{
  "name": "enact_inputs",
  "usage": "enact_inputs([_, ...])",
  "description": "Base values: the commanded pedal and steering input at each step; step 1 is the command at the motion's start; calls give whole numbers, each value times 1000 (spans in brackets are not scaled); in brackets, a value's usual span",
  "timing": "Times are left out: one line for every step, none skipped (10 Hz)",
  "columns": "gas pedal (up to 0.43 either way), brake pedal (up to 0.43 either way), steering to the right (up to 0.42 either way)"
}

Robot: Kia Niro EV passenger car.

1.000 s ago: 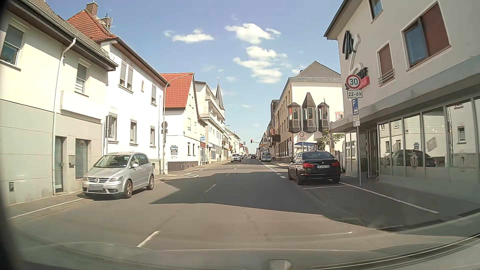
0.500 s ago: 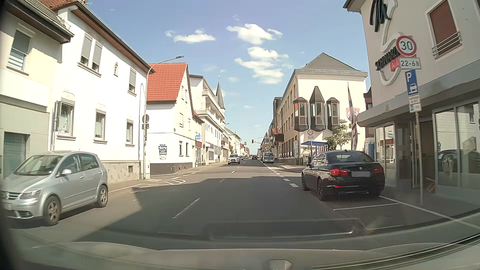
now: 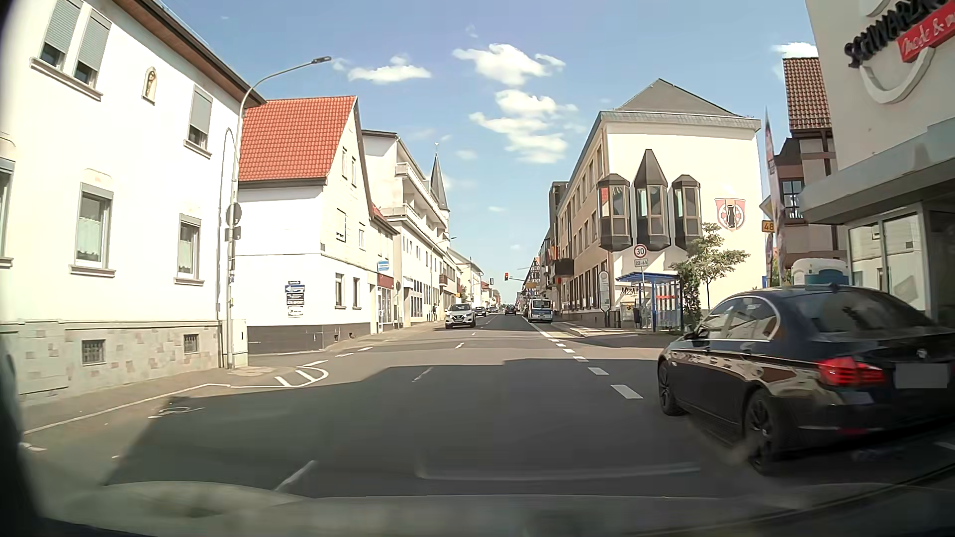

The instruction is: Follow the waypoints while adhering to traffic rules and regulations

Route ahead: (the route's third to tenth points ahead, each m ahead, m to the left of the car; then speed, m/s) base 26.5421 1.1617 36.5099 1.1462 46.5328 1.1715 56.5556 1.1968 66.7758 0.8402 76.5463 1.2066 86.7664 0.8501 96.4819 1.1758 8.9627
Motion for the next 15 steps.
enact_inputs([0,30,4])
enact_inputs([0,30,8])
enact_inputs([0,30,7])
enact_inputs([0,30,6])
enact_inputs([0,30,6])
enact_inputs([0,30,7])
enact_inputs([0,30,6])
enact_inputs([0,30,6])
enact_inputs([0,30,6])
enact_inputs([0,30,5])
enact_inputs([0,30,4])
enact_inputs([0,30,3])
enact_inputs([0,30,2])
enact_inputs([0,30,-1])
enact_inputs([0,30,-5])
